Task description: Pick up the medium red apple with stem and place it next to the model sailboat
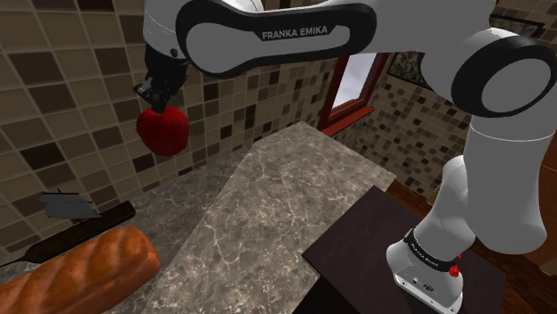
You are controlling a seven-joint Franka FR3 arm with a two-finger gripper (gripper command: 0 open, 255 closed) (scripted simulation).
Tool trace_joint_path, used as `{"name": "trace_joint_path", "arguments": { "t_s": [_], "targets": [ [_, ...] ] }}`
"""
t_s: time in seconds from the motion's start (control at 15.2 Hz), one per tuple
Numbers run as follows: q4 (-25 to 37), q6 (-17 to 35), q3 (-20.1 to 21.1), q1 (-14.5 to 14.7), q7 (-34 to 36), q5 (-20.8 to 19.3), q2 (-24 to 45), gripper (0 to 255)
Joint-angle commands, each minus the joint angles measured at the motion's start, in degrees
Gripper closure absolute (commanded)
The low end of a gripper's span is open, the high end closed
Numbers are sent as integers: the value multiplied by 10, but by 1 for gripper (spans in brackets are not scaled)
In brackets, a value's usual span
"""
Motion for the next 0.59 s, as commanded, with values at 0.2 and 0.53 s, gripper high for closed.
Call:
{"name": "trace_joint_path", "arguments": {
  "t_s": [0.2,0.53],
  "targets": [
    [-35,37,-2,-1,6,-4,2,255],
    [-65,72,-3,-1,13,-8,8,255]
  ]
}}
